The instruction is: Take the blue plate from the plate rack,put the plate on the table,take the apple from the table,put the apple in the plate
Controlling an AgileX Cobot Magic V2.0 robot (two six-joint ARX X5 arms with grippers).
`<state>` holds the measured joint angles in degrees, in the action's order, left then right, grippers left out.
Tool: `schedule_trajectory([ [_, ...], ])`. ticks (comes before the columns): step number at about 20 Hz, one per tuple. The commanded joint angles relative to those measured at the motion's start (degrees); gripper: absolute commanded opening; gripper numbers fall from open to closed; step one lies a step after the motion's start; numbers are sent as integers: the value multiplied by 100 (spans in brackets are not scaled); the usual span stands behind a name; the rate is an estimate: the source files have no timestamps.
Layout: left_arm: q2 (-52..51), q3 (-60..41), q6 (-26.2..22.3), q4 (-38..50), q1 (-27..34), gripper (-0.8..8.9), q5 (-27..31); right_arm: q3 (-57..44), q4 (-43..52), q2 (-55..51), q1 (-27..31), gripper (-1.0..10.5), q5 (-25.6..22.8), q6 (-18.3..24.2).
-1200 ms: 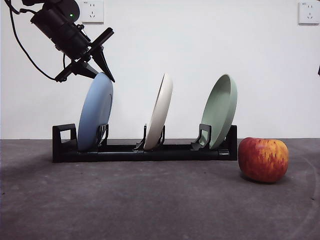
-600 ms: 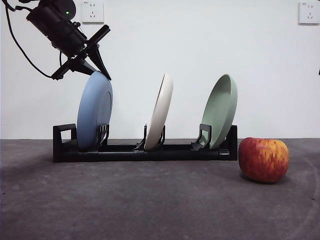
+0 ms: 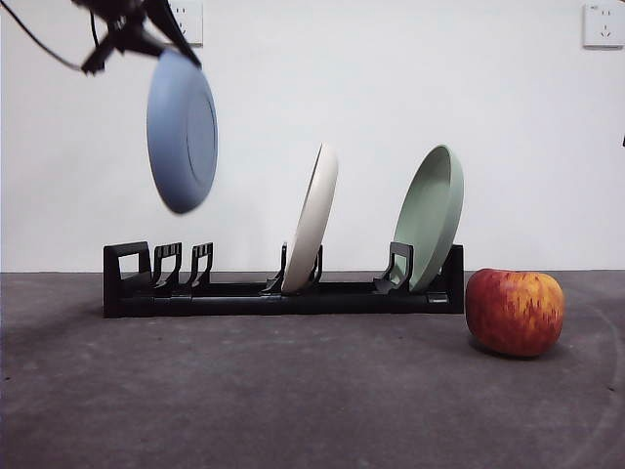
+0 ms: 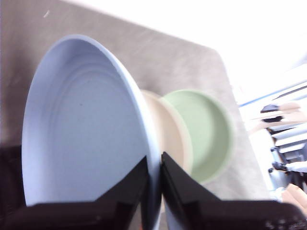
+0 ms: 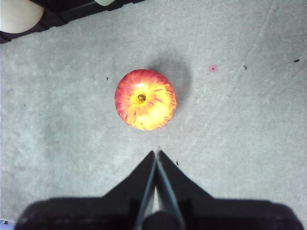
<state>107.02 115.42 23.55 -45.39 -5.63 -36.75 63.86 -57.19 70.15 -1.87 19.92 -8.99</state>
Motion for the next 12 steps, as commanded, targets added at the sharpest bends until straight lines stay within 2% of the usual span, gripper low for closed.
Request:
schedule_trajectory([
  [1, -321, -2, -227, -26, -9, -9, -310, 15, 11, 9, -4, 0, 2, 59],
  [3, -678, -2, -636, -372, -177, -9, -485, 15, 9, 9, -4, 0, 2, 59],
  [5, -1062, -2, -1373, -935, -466, -9, -306, 15, 11, 9, -4, 0, 2, 61],
  [8, -1537, -4, -2483, -1884, -1222, -8, 887, 15, 20, 9, -4, 0, 2, 61],
  [9, -1613, -4, -2710, -2127, -1506, -9, 1325, 15, 26, 9, -4, 0, 0, 61],
  [10, -1659, -4, -2789, -2288, -1773, -9, 1668, 15, 42, 9, -4, 0, 0, 61],
  [12, -1668, -4, -2804, -2439, -2251, -9, 1878, 15, 57, 9, -4, 0, 0, 59],
])
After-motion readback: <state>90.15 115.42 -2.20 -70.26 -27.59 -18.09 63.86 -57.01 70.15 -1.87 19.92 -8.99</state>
